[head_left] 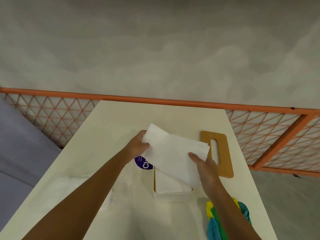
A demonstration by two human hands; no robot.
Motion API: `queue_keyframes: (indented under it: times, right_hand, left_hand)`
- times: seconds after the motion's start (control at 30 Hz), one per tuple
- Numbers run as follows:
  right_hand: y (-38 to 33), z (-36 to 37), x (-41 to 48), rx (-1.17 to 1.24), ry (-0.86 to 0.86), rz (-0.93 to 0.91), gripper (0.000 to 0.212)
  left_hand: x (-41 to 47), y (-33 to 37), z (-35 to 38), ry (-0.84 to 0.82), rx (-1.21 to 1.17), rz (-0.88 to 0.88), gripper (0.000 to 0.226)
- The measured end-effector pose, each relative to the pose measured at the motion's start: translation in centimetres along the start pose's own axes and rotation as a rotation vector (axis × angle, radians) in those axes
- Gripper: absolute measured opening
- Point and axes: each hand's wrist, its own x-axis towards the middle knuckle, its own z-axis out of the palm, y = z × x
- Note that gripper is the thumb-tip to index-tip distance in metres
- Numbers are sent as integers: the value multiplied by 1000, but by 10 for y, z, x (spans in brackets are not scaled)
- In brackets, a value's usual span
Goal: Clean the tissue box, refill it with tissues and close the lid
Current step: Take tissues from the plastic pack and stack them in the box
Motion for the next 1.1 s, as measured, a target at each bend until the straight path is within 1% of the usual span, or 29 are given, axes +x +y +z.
queue_keyframes:
  times: [0.13,0.2,0.27,0.33,0.43,0.47,0.57,0.77,0.93,1.03,1.1]
  right_hand:
    - [5,-9,7,59,-90,60,24]
    - [6,-13,12,68,-124,76,25]
    - [8,-17,16,43,-131,73,30]
    - [10,-19,19,3,-120,57,34]
    - [16,-18,21,-45,-108,30,33]
    - [19,-18,21,-72,-109,18,34]
    - [28,-15,17,-267,-115,-35,37]
    - [36,-5,15,-576,-137,-59,44]
    - [36,-1,16,-741,-179,-95,48]
    - [33,-4,18,-768,-221,-64,49]
    - [30,-7,18,-832,-216,-86,48]
  left_hand:
    - [21,16,-1,-28,246,86,45]
    - [32,23,0,-52,338,103,44]
    - [42,28,3,-75,415,127,43]
    - [51,31,7,-81,463,154,43]
    - [64,36,16,-59,505,188,42]
    - [68,37,21,-52,514,195,42]
    - [73,35,33,-35,507,221,41]
    - [78,18,51,-31,554,262,41]
    - [76,3,58,8,590,308,46]
    - [71,-4,60,67,683,365,48]
    - [67,-7,59,106,718,395,47]
